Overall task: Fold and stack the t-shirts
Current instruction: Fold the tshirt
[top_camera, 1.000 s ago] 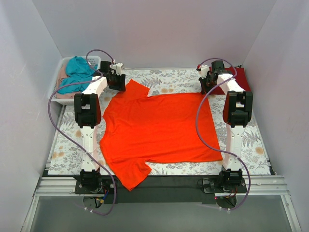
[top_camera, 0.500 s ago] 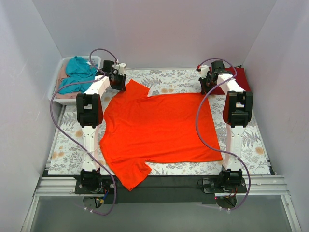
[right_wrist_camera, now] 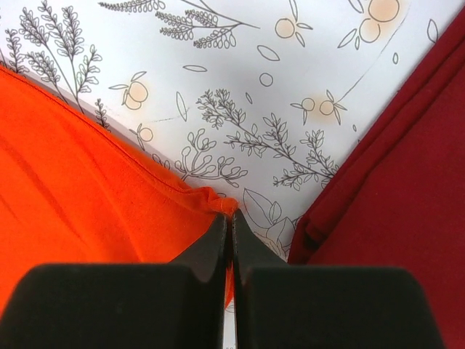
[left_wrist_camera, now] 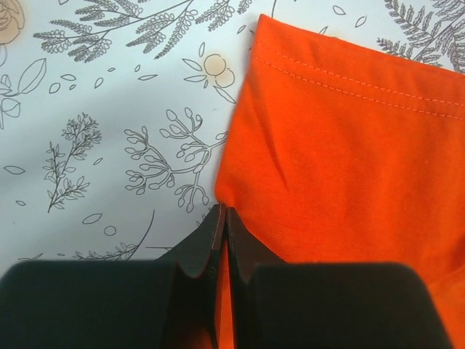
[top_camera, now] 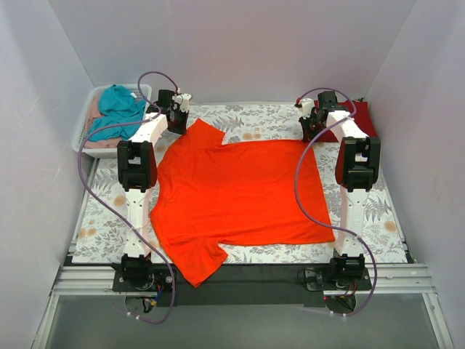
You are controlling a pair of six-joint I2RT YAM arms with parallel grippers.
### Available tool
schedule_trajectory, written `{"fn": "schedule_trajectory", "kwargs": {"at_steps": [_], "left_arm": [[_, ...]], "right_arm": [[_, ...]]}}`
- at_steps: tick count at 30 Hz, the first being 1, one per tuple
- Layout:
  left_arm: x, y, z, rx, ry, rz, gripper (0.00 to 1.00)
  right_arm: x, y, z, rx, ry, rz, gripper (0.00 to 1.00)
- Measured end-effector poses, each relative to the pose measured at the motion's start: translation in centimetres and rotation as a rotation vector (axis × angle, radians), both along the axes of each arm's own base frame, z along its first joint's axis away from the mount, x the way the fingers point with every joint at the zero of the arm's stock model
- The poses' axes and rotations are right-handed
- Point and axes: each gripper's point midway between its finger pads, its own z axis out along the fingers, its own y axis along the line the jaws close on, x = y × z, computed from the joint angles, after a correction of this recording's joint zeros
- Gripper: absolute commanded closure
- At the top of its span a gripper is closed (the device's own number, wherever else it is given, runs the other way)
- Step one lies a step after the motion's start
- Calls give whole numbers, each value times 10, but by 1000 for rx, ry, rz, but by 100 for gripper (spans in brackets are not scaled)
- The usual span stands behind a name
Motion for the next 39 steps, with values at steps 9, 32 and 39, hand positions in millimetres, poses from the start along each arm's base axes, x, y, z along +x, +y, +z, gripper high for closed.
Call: {"fn": "schedule_trajectory", "kwargs": {"at_steps": [9, 32, 39], "left_arm": [[-16, 27, 11, -79, 16, 16, 100], [-59, 43, 96, -165, -109, -12, 100], [-96, 44, 104, -152, -100, -34, 100]], "right_arm": [[-7, -3, 12, 6, 13, 3, 99], [-27, -14, 90, 28, -101, 33, 99], [-43, -16, 92, 34, -89, 59, 99]]}}
